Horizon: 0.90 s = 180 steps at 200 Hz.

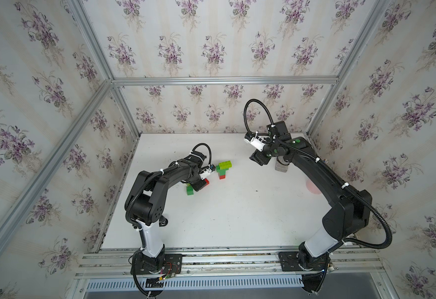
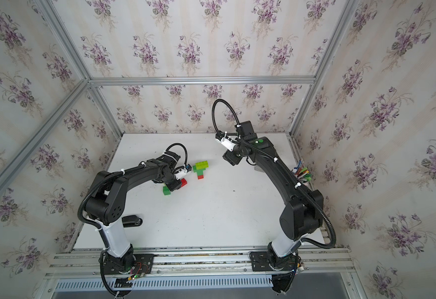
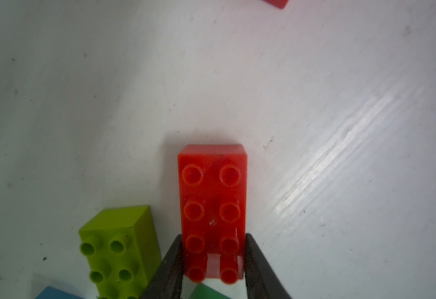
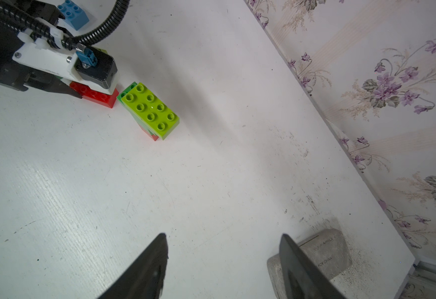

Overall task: Assemble a spoon with lego
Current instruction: Pick up the lego brick from the center of the board, then place the lego brick at the center of the board.

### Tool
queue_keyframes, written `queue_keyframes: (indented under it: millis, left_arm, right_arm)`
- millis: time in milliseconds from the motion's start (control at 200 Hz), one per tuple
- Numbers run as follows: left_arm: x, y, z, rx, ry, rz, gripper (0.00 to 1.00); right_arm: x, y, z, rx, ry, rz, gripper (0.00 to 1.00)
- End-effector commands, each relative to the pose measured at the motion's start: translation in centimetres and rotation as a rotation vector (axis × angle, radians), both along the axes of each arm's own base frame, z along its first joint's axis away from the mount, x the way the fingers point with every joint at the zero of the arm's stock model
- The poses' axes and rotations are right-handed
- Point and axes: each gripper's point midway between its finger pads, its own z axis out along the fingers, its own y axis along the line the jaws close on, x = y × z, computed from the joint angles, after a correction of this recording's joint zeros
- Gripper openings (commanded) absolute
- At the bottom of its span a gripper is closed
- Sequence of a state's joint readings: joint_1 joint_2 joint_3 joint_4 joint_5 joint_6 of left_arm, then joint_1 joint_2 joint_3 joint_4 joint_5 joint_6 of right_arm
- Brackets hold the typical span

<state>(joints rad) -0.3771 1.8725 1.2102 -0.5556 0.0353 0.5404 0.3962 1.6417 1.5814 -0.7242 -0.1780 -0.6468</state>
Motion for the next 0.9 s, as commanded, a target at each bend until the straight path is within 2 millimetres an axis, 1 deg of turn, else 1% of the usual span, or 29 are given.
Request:
queue_keyframes:
  millis: [0, 75, 115, 240, 335, 405, 510, 585, 655, 739, 894]
  left_arm:
    - [0.1, -0.3, 0.8, -0.019, -0.024, -0.004, 0.3]
    - [-0.2, -0.2, 1.5, -0.023, -0.039, -0.005, 0.29]
    - [-0.4, -0.2, 2.2, -0.032, -0.052, -0.008, 0.27]
    - [-1.7, -0.3, 3.7, -0.055, -0.078, -0.034, 0.27]
    - [-3.3, -1.1, 4.6, -0.068, -0.091, -0.079, 0.28]
    - [-4.8, -2.4, 5.1, -0.081, -0.094, -0.123, 0.29]
    - [-7.2, -4.2, 4.8, -0.076, -0.084, -0.204, 0.3]
    - [-8.5, -5.7, 4.3, -0.083, -0.06, -0.231, 0.31]
    - [-9.5, -7.2, 3.4, -0.074, -0.034, -0.272, 0.31]
    - [-10.5, -8.4, 2.3, -0.044, -0.014, -0.317, 0.32]
    - [-11.2, -9.8, 1.1, -0.034, 0.017, -0.338, 0.32]
  right_arm:
    - [-0.3, 0.0, 0.5, 0.006, -0.002, 0.008, 0.68]
    - [-0.5, 0.1, 0.4, 0.008, -0.003, 0.018, 0.68]
    - [-0.7, 0.1, 0.4, 0.009, -0.005, 0.027, 0.68]
    - [-1.3, 0.1, 0.2, 0.01, -0.029, 0.059, 0.68]
    - [-2.0, 0.0, 0.0, 0.007, -0.056, 0.094, 0.68]
    - [-3.0, 0.1, -0.6, 0.006, -0.059, 0.135, 0.68]
    - [-4.4, 0.3, -1.7, 0.003, -0.019, 0.191, 0.69]
    - [-4.8, 0.2, -2.2, -0.001, -0.005, 0.2, 0.68]
    - [-4.7, 0.1, -2.5, -0.009, -0.008, 0.204, 0.68]
    - [-4.6, 0.1, -2.5, -0.014, -0.023, 0.204, 0.69]
    - [-4.6, -0.1, -2.7, -0.026, -0.03, 0.206, 0.68]
